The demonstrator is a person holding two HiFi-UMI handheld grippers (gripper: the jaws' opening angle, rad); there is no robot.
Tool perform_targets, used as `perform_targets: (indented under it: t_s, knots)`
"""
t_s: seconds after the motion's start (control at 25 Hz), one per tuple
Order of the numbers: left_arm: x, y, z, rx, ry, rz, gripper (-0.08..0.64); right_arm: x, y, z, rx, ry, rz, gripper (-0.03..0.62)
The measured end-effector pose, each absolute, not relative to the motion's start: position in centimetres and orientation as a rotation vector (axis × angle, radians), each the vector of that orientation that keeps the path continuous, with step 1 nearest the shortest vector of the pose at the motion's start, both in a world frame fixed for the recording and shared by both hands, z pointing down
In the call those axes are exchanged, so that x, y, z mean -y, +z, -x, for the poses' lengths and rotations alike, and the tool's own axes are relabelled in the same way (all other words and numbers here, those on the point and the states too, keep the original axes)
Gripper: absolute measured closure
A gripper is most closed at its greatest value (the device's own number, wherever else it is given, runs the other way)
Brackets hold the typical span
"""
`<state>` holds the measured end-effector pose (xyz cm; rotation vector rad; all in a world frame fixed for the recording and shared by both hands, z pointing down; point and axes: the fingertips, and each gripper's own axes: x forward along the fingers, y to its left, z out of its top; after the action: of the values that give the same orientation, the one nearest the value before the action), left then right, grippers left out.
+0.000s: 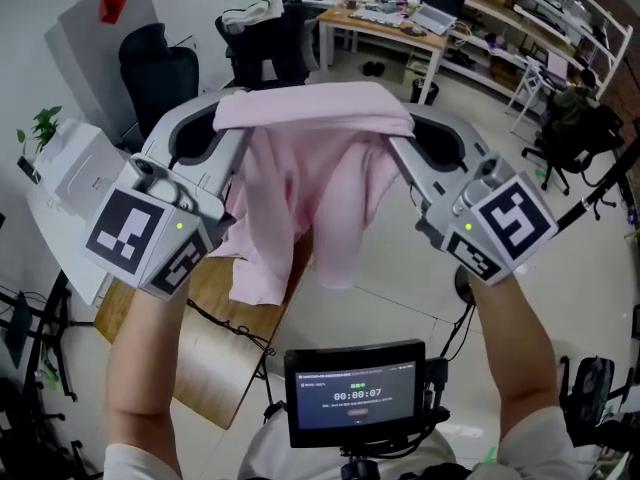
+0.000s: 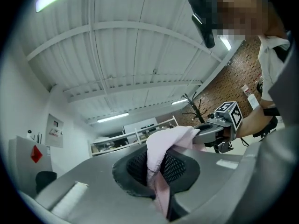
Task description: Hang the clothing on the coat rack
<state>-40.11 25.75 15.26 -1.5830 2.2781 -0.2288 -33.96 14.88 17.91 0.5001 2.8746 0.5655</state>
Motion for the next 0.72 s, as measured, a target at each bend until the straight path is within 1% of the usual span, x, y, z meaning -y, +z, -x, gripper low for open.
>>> perform_targets:
  t_s: [0.44, 0.72]
  knots:
    - [-14.6, 12.8, 36.1, -2.145, -0.185, 1.735, 0.545, -4.4, 14.6, 29.0, -2.878, 0.625, -0.277, 0.565]
    - [-9.1, 13.4, 34.6, -2.121, -0.157, 1.794, 0.546, 0.6, 14.0, 26.8, -2.882, 0.634, -0.214, 0.565]
